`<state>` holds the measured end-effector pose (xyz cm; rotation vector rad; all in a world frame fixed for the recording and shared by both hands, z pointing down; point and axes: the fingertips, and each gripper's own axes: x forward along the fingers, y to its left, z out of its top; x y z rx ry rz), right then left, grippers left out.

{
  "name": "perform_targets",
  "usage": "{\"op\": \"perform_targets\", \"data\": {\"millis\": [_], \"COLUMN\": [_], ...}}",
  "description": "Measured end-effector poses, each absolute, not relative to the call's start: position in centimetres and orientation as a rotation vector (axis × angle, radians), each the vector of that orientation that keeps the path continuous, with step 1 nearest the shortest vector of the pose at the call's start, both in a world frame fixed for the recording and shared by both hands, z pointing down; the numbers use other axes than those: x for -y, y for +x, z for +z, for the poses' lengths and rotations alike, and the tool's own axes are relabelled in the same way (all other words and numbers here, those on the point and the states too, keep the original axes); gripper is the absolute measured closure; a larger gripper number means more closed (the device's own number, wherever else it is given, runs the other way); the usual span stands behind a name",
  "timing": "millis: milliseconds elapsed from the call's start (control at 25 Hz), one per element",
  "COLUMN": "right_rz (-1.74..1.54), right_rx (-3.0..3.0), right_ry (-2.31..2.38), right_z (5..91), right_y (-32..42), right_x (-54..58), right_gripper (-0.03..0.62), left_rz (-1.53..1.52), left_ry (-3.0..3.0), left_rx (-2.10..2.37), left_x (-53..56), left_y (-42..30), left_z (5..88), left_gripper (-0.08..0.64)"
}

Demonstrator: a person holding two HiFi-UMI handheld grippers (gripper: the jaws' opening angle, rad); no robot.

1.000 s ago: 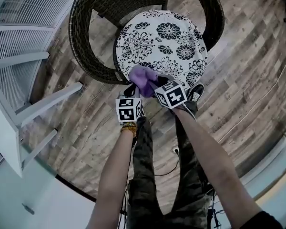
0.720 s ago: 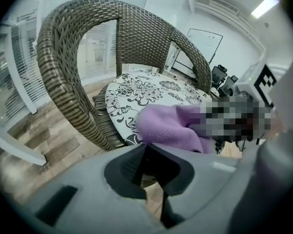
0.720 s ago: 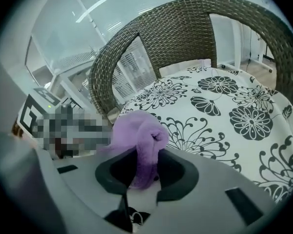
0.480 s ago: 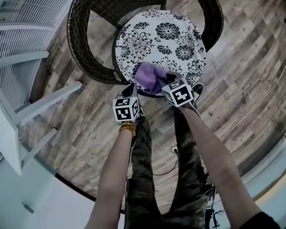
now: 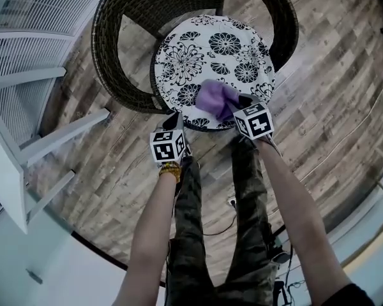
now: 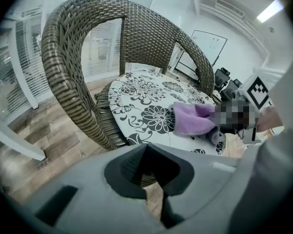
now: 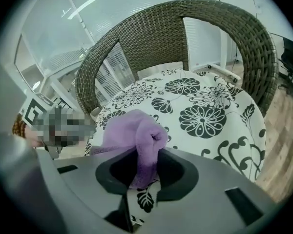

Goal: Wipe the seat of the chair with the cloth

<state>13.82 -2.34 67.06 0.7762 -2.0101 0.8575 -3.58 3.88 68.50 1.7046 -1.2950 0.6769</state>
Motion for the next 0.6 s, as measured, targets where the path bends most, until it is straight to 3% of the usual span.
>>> {"op": "perform_targets", "data": {"millis": [600], "right_rz": [0.795], "right_rx": [1.941], "right_ry": [0.91], "right_z": [66.2], "right_y": [22.0], "right_x": [4.7], "right_gripper": [0.494], "left_rz": [0.668], "left_ry": [1.685], "left_rx": [1.29], "left_x": [-4.0], "left_y": [-3.6], "left_z": [68.6], "left_gripper": [0.541]}}
